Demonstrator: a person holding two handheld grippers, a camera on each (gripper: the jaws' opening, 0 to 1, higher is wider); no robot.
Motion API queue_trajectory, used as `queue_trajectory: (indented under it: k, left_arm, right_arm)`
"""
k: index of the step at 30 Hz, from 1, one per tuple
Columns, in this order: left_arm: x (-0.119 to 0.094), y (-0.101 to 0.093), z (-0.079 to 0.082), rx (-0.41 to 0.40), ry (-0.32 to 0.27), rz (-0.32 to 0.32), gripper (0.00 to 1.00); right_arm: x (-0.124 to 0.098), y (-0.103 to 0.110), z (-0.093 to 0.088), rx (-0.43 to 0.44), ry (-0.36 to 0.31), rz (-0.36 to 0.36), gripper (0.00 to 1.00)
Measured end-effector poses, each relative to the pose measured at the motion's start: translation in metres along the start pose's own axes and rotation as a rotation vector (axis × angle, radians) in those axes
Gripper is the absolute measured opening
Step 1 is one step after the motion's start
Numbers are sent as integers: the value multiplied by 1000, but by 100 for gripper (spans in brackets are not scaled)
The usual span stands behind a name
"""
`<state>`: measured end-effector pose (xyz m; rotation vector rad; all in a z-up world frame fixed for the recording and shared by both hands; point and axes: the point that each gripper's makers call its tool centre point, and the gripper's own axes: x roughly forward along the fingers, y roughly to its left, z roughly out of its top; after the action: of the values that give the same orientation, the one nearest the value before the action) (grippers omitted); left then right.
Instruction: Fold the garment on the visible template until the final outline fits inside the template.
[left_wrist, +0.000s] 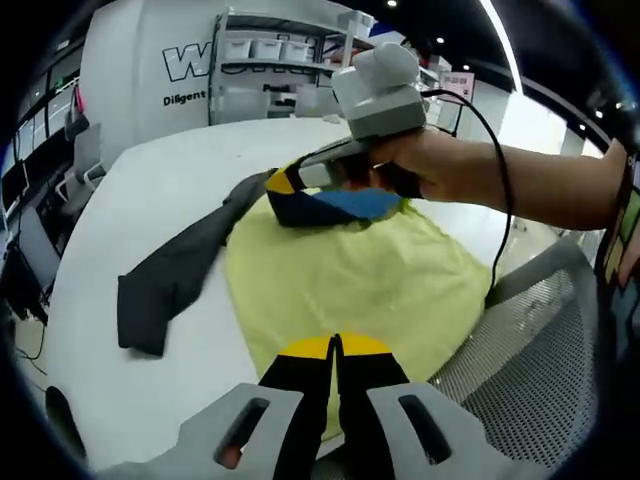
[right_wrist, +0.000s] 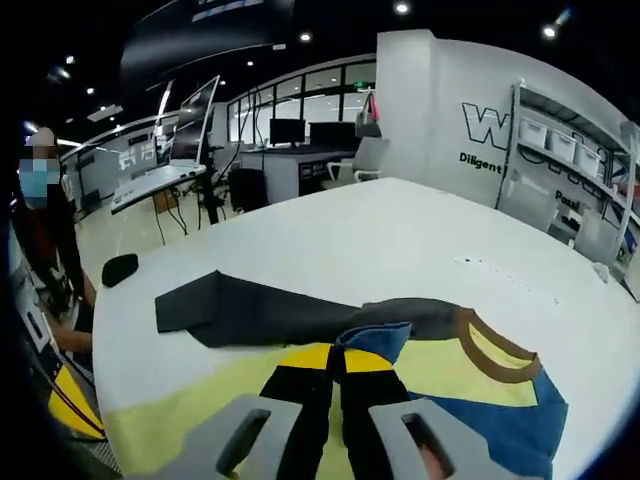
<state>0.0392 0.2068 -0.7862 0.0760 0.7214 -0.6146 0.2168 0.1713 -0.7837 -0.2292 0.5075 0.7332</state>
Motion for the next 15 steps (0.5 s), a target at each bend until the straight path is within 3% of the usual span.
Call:
queue_trajectory:
  k: [15]
  left_arm:
    - [-2,2,-4,-14,15,11,2]
  right_arm:
    - [14,28,-32,-35,98,84,0]
